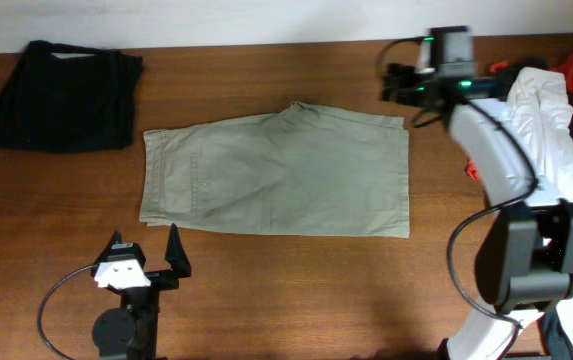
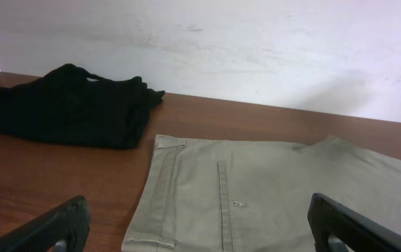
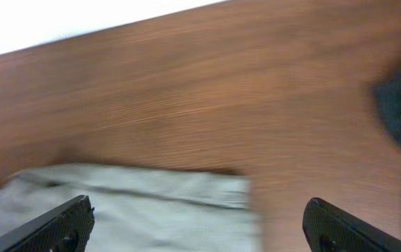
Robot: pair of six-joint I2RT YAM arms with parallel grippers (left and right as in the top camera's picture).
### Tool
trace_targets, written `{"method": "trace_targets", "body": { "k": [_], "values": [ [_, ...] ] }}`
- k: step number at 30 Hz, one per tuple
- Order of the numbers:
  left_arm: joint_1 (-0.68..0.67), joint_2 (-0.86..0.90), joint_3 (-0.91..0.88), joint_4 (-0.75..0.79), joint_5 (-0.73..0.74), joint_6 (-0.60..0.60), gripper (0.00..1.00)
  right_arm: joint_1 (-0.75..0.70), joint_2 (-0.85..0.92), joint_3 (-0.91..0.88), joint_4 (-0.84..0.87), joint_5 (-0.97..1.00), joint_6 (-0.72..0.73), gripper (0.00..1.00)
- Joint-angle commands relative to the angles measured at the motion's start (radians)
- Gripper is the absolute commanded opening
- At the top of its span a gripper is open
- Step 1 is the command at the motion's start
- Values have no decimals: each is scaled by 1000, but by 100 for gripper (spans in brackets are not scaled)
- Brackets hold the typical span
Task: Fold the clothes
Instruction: 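Retract the right gripper and reach the left gripper to the pants' left edge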
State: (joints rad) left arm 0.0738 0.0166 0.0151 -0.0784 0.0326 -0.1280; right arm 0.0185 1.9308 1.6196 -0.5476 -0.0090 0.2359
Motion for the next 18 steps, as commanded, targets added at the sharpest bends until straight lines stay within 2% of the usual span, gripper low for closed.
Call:
{"method": "trace_targets", "body": {
  "k": [1,4,8,9,10,12,13,16,18],
  "values": [
    [-3,-5,-6,-2,0,2,99,-139,-26,7,-61,-26,9,99],
    [-3,-5,-6,-2,0,2,99,-195,-26,7,-101,-37,9,99],
    [-3,-5,-6,1,0,2,99,-202,-26,8,-107,-92,9,99],
    [-3,-5,-6,11,15,1,99,-202,-26,7,-107,-92,8,99],
    [-4,-5,-6,14,135,-9,99,-202,-26,8,-107,-92,8,99],
    [-4,-5,-6,140,365,-14,99,-202,-26,8,-107,-92,8,99],
    [-4,-5,-6,288,511,-14,99,-202,-26,7,-107,-92,8,99],
    [-4,-5,-5,531,582,-18,99,-202,-26,8,-107,-92,8,99],
    [-4,-5,12,570,581,-17,99,-202,-26,7,-107,-92,8,98]
  ]
}}
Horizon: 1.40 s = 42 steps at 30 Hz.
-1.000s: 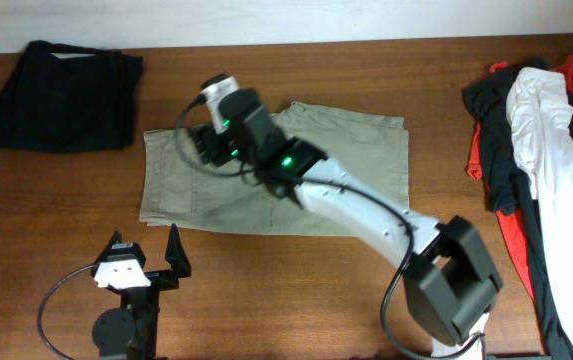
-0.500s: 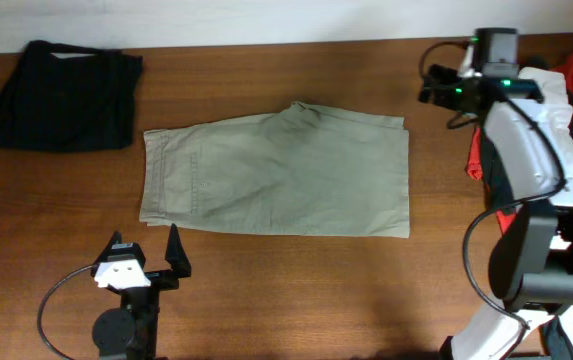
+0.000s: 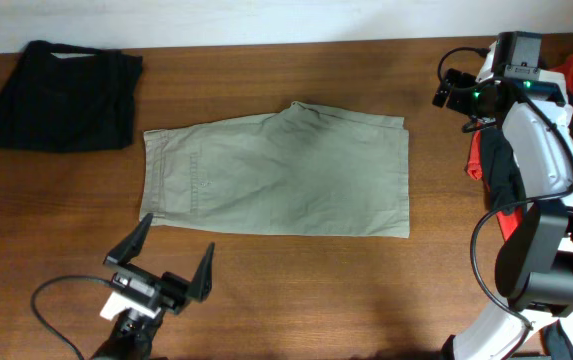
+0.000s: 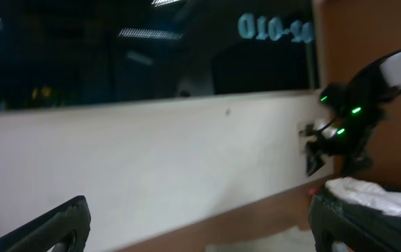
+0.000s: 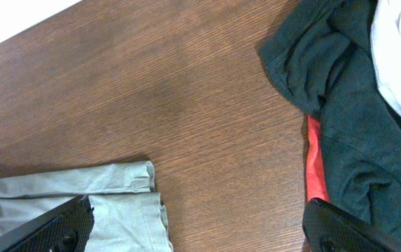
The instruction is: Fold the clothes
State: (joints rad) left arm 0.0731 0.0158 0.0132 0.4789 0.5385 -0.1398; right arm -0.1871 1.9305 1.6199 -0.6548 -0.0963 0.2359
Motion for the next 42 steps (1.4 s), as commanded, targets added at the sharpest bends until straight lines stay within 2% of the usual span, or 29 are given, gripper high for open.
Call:
{"method": "trace_targets", "body": {
  "k": [1,4,6,7,10,11,12,13,15,16,17,20,22,25,27,29,32,36,42],
  "values": [
    [-3,0,29,-9,71,-5,99,3,-25,7,0,-5,9,99],
    [-3,72,106,-98,10,7,99,3,-25,7,0,-5,9,99],
    [-3,204,234,-229,11,56,99,3,-25,7,0,-5,9,99],
    [-3,291,313,-317,11,84,99,3,-25,7,0,-5,8,99],
    [-3,699,684,-746,16,180,99,3,-25,7,0,-5,9,99],
    [-3,793,766,-838,19,191,99,3,-25,7,0,-5,9,99],
    [-3,922,880,-951,81,190,99,3,-25,7,0,-5,9,99],
    [-3,1011,948,-1015,150,191,99,3,-25,7,0,-5,8,99],
    [-3,1176,1019,-1028,153,190,99,3,-25,7,0,-5,9,99],
    [-3,1237,1043,-1021,133,188,99,3,-25,7,0,-5,9,99],
    [5,1344,1125,-1097,-23,136,99,3,-25,7,0,-5,9,99],
    [53,1585,1378,-1375,-213,161,99,3,-25,7,0,-5,8,99],
    [93,1713,1466,-1403,-185,164,99,3,-25,7,0,-5,9,99],
    [170,1841,1474,-1330,-178,163,99,3,-25,7,0,-5,9,99],
    [227,1906,1474,-1324,-106,165,99,3,-25,7,0,-5,8,99],
    [279,1973,1474,-1310,10,225,99,3,-25,7,0,-5,9,99],
    [327,2046,1474,-1295,45,225,99,3,-25,7,0,-5,9,99],
    [334,2129,1474,-1305,50,310,99,3,-25,7,0,-5,8,99],
    [311,2194,1474,-1325,51,364,99,3,-25,7,0,-5,8,99]
  ]
}}
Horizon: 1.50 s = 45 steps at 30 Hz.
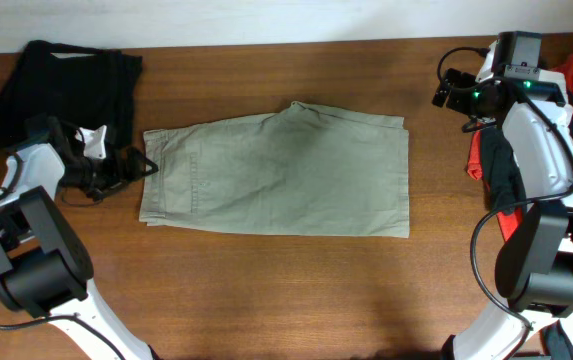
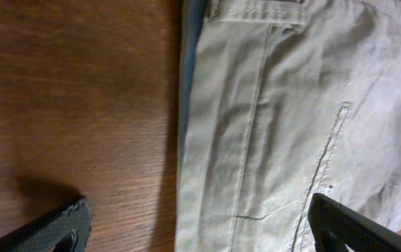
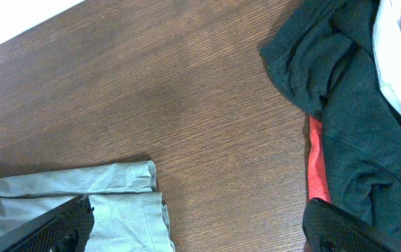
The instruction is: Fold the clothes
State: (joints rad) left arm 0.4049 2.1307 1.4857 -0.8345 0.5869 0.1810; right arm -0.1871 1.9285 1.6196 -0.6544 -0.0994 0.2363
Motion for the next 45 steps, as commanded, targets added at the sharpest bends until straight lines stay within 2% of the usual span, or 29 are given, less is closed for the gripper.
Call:
{"method": "trace_targets", "body": {
  "k": [1,6,9,11,12,14,16,20,21,22,24,26,29,31,38,40,45],
  "values": [
    [-32,95,2,-16,1,47,99,3,-23,7,0,-2,8,99],
    [-97,187,1,-34,-19,49,99,3,-23,8,0,-2,8,99],
    [-99,227,1,-35,-92,49,99,3,-23,8,0,-2,8,99],
    [-99,227,1,-34,-114,49,95,3,-23,7,0,-2,8,99],
    [-99,227,1,-34,-114,49,84,3,-23,8,0,-2,8,99],
    [-100,227,1,-34,-113,49,56,3,-23,8,0,-2,8,99],
    [-100,227,1,-34,-113,49,37,3,-23,8,0,-1,8,99],
    [-106,227,1,-35,-114,49,37,3,-23,8,0,-2,8,99],
    [-108,227,1,-34,-116,49,34,3,-23,8,0,-2,8,99],
    [-108,227,1,-34,-125,49,30,3,-23,7,0,-2,8,99],
    [-108,227,1,-34,-141,49,12,3,-23,8,0,-2,8,99],
    [-108,227,1,-34,-143,49,0,3,-23,8,0,-2,8,99],
    [-108,227,9,-44,-152,47,0,3,-23,8,0,-2,8,99],
    [-107,223,82,-129,-293,-16,0,3,-23,8,0,-2,8,99],
    [-3,207,475,-481,-407,-110,0,3,-23,8,0,-2,8,99],
    [31,159,613,-578,-510,-151,0,3,-23,8,0,-2,8,99],
    [3,31,886,-797,-485,-156,0,3,-23,8,0,-2,8,99]
  ]
}}
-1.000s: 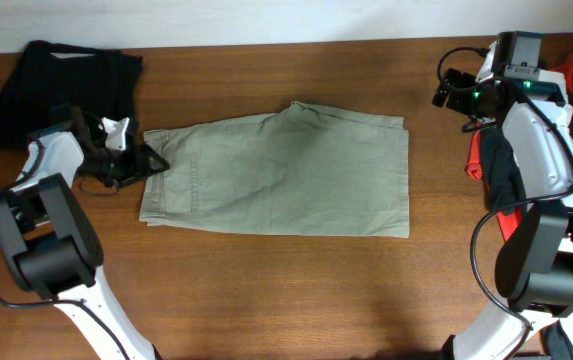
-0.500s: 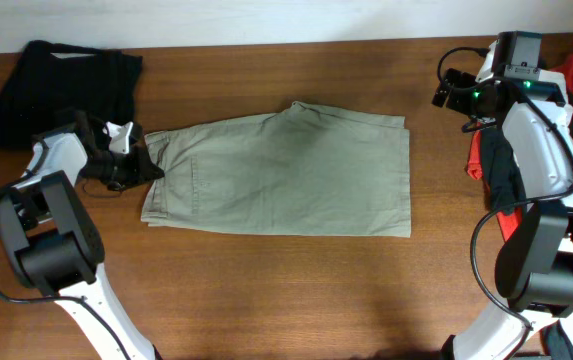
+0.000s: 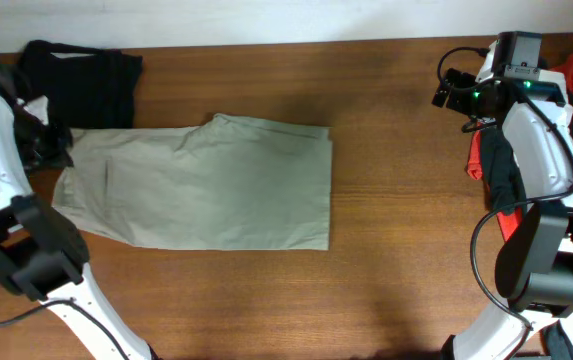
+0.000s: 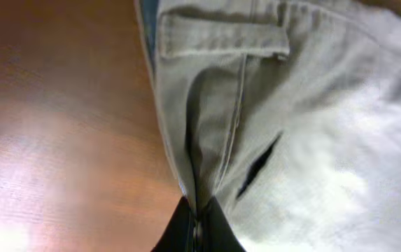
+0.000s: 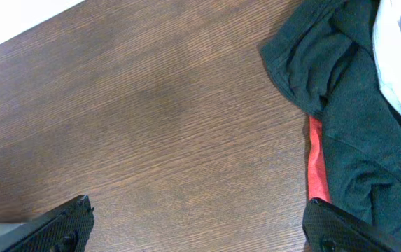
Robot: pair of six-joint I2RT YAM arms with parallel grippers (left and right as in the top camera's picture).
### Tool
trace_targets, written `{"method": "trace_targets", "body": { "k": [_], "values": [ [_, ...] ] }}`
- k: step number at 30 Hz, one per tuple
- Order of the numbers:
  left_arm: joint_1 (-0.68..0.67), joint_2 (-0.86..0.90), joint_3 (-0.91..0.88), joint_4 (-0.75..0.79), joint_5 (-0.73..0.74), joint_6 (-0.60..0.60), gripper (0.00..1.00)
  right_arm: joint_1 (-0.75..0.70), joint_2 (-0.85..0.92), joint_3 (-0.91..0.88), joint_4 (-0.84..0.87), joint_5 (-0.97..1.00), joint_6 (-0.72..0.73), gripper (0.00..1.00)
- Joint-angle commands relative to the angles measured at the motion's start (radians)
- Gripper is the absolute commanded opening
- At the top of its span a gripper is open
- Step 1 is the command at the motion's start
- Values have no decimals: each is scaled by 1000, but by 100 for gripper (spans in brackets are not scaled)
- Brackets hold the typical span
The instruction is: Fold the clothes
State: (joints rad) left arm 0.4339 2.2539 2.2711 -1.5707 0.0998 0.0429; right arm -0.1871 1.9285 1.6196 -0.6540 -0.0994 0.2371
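Khaki shorts (image 3: 206,180) lie flat on the wooden table (image 3: 406,260), folded in half, waistband at the left. My left gripper (image 3: 48,147) is shut on the waistband edge (image 4: 200,140), its fingers (image 4: 186,231) pinching a fold of cloth. At the far right my right gripper (image 3: 446,95) hangs open over bare wood, with its fingertips (image 5: 53,231) at the bottom corners of the right wrist view and nothing between them.
A folded black garment (image 3: 76,70) lies at the back left, just behind the shorts' waistband. A heap of unfolded clothes, dark teal (image 5: 347,105), red (image 5: 317,175) and white (image 3: 551,110), sits at the right edge under the right arm.
My left gripper has shut on the shorts' waistband and now sits further left. The shorts lie about 80 px further left, out of the right wrist view. The right arm is unchanged.
First the left gripper stood open at the front left and the right gripper was near the shorts' back right corner. The right then sat over the clothes heap. The left reached the waistband open, and now holds it with the shorts shifted left.
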Motion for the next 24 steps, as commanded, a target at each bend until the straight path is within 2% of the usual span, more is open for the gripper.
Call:
{"method": "trace_targets", "body": {
  "k": [1,3,7,9,13,15,18,24],
  "values": [
    [-56,-117,136,-77,13,-18,0,3,-23,7,-1,-2,8,99],
    [-150,-175,192,-84,12,-18,0,3,-23,7,-1,-2,8,99],
    [-340,-193,171,-79,12,-33,0,3,-23,8,-1,-2,8,99],
    [-394,-193,148,-57,8,-55,0,3,-23,8,-1,-2,7,99],
    [-505,-192,-21,27,17,-79,0,3,-23,8,-1,-2,8,99],
    [-582,-192,-162,131,88,-81,0,3,-23,8,-1,-2,8,99],
    [-652,-193,-170,161,88,-82,0,3,-23,8,-1,-2,8,99],
    [-690,-193,-176,155,148,-80,0,3,-23,8,-1,-2,8,99]
  ]
}}
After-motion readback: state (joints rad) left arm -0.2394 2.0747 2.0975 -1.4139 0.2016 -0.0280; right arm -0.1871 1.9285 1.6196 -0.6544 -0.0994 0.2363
